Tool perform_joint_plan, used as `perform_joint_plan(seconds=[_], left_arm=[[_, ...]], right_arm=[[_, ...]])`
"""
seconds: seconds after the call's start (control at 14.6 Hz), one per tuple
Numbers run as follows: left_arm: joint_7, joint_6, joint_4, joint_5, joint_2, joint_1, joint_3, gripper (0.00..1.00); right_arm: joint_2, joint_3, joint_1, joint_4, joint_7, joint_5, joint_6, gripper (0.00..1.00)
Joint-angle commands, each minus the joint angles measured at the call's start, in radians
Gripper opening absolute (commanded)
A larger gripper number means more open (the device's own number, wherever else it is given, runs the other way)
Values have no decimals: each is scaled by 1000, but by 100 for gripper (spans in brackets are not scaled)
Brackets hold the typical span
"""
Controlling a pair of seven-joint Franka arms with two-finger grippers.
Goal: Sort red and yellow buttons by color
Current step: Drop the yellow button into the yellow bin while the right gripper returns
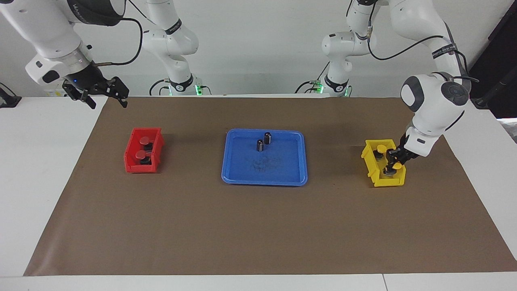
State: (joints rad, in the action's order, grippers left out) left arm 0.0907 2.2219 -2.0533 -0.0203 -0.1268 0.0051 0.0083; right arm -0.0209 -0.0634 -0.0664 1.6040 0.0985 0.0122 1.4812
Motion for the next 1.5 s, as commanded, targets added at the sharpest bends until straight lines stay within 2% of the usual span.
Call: perform_joint_plan(seconds=[0.0, 0.14, 0.34, 0.41, 0.55, 1.23, 1.3, 1.44], left_arm=[[-8, 53, -44, -18, 9, 3, -7, 2], [-9, 68, -56, -18, 4, 0, -7, 4], [-11, 68, -65, -18, 6, 1, -7, 4], [-15, 67, -67, -18, 6, 3, -10, 12], [-29, 59, -61, -18, 6, 3, -10, 39], [-28, 21, -10, -18, 1, -2, -10, 57], [-29, -22, 19, -18, 3, -2, -10, 62], [-64, -146, 112, -18, 4, -5, -10, 82]], right_arm=[[13, 20, -50, -16, -45, 3, -4, 100], [-11, 22, -50, 0, -42, 2, -6, 100], [-5, 25, -46, -4, -48, 0, 8, 100], [-4, 25, -44, -7, -48, -1, 19, 100], [-2, 27, -43, -15, -48, -1, 16, 100], [-2, 27, -43, -13, -48, -23, 25, 100], [-2, 27, -46, -13, -46, -23, 24, 100], [-2, 27, -49, -12, -46, -21, 25, 100]])
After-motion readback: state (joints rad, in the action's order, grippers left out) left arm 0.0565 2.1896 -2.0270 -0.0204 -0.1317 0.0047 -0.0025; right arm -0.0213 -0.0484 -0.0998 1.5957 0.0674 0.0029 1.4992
